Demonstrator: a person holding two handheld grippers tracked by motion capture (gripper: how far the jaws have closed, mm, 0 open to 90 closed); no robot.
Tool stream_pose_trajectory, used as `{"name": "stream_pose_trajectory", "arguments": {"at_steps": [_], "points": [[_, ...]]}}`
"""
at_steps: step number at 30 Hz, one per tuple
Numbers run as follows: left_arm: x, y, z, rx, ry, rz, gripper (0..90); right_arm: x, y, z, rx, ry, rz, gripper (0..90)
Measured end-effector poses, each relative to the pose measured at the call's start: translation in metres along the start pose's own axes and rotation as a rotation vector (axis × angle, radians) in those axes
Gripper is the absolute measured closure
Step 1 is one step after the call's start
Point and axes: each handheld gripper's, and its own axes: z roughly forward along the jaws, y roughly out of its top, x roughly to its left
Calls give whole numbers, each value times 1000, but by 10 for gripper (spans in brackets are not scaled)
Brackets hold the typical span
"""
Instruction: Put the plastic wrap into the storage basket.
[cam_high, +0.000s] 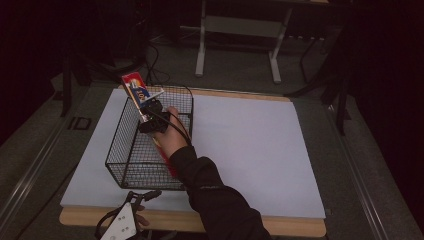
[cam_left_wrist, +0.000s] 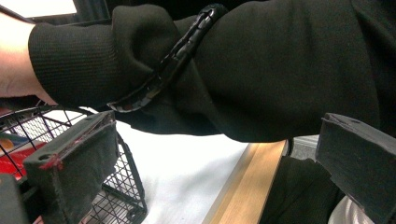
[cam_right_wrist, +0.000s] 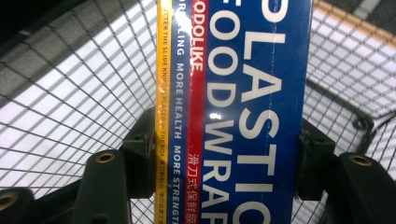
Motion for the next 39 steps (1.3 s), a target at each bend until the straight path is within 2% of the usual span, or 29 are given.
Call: {"name": "stream_pose_trajectory", "arguments": {"at_steps": [2,9,22,33,37,39], "points": [[0,0,0,2,-1,-1,0,-1,-2,4,11,-17,-9,387],[0,0,1,6,-2,0,0,-7,-6,8,17,4,15,380],[0,-1,1,7,-5,0,0,-12,-8,9,7,10,42,372],[0,-1,2,14,-3,2,0,-14,-8,10,10,-16,38,368],[0,-1,2,14,-4,4,0,-14,-8,11,17,-16,24,356],[0,-1,2,15,-4,4,0,-15,-7,9,2,0,28,318]]}}
